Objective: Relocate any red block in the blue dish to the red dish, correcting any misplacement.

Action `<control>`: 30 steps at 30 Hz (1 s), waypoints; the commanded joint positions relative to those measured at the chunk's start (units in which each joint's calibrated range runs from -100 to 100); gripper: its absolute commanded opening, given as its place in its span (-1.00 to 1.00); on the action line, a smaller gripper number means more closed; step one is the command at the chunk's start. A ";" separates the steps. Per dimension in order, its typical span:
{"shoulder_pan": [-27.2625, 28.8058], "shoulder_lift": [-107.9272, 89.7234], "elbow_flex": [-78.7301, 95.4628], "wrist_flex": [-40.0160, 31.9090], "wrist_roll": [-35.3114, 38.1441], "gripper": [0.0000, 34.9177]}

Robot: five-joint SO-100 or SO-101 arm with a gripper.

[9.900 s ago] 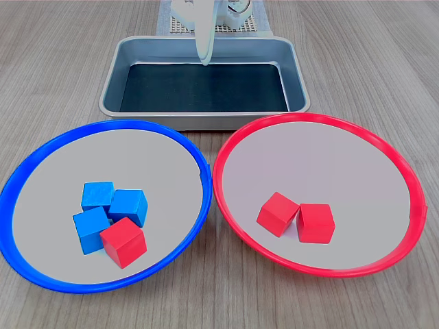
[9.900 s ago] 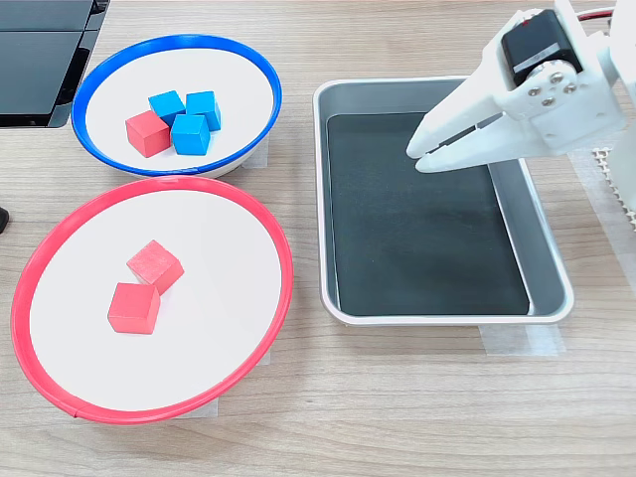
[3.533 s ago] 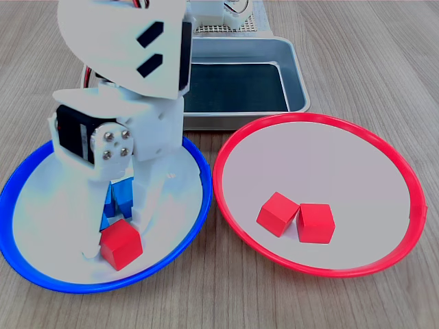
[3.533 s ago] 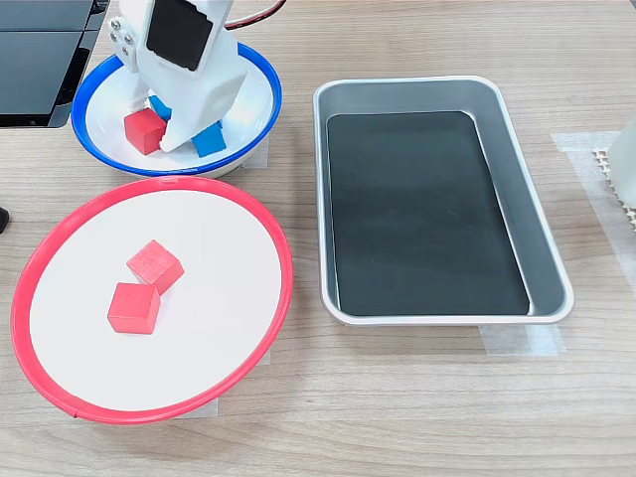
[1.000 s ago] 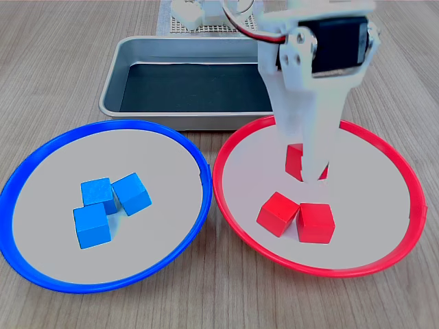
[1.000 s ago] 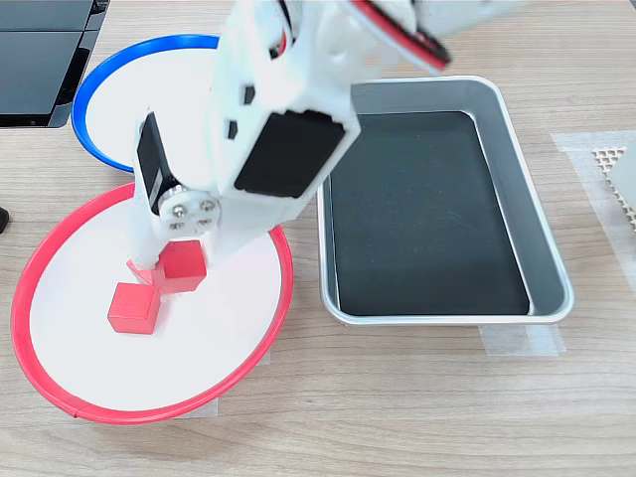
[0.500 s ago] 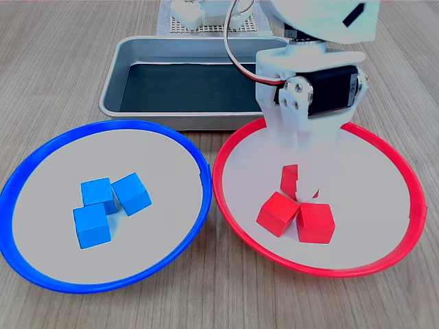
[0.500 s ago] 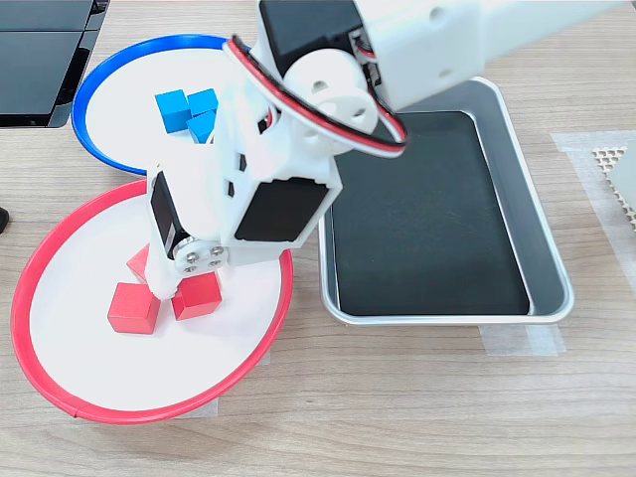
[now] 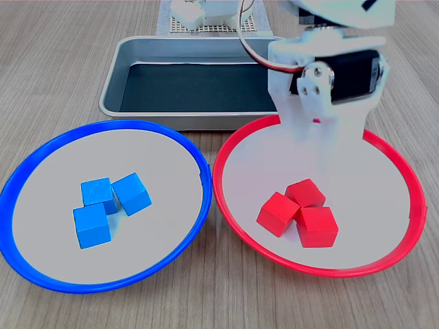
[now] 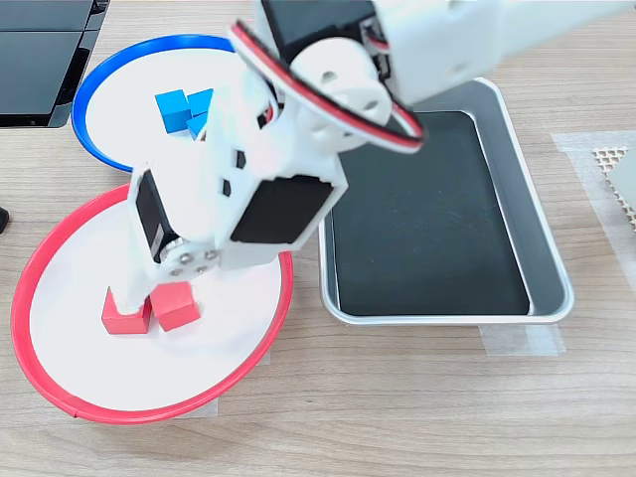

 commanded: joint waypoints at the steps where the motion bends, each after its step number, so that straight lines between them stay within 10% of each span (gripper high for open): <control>1: 0.06 -7.88 0.49 0.18 0.24 -0.25; 8: 3.26 -25.53 18.06 -11.46 -0.73 -0.88; 17: 9.94 -56.15 52.38 -23.43 -3.03 -0.98; 30: 15.03 -98.54 86.06 -8.98 -5.47 -0.98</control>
